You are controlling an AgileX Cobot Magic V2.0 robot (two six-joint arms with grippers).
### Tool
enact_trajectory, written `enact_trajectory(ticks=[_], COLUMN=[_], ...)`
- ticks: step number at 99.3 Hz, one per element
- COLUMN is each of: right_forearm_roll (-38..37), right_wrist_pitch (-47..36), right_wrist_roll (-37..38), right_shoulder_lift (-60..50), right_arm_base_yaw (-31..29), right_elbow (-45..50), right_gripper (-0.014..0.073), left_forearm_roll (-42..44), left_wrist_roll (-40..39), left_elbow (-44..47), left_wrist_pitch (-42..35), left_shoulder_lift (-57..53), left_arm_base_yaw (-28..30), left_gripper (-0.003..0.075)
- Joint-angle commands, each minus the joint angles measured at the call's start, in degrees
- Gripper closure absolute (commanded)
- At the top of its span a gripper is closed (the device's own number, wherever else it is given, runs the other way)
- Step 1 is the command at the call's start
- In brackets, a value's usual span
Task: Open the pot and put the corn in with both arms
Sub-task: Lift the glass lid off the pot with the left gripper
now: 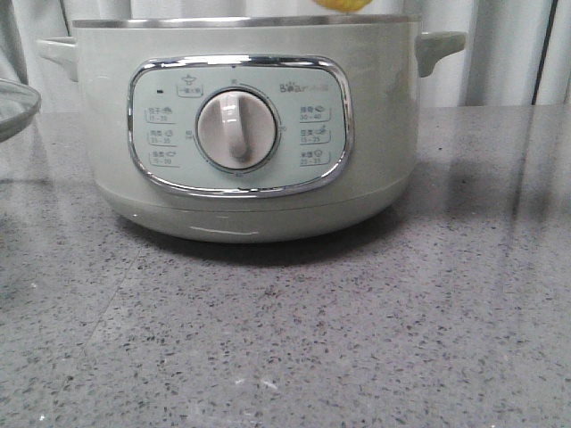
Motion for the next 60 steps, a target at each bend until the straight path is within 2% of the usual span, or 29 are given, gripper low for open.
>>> enact_trajectory(ticks=[1, 12, 25, 34, 60], right_forearm_roll=[0.24, 0.24, 0.24, 0.24, 0.24], right_wrist_pitch=[-4.40, -4.89, -4.33, -4.69, -4.79], right_wrist_roll=[-0.91, -2.17, -2.17, -2.17, -2.17], right_shoulder_lift=[-0.94, 0.08, 0.50, 0.50, 0.50], right_arm_base_yaw=[0.04, 0.04, 0.30, 0.30, 0.30], right_elbow=[-2.15, -2.15, -2.15, -2.15, -2.15], right_gripper=[0.0632, 0.0523, 0.0314, 0.0219, 0.0207], left_forearm_roll=[-2.54, -3.08, -3.08, -3.08, -3.08], left_wrist_roll=[-0.49, -0.62, -0.62, -0.62, -0.74], left_elbow=[-1.17, 0.04, 0.28, 0.28, 0.33], left_wrist_pitch=[-10.83, -16.34, -20.88, -22.53, -27.98], left_shoulder_lift=[1.36, 5.33, 10.38, 13.40, 20.80], left_arm_base_yaw=[0.28, 0.28, 0.28, 0.28, 0.28], left_gripper=[0.0741, 0.0741, 0.0741, 0.0741, 0.0741])
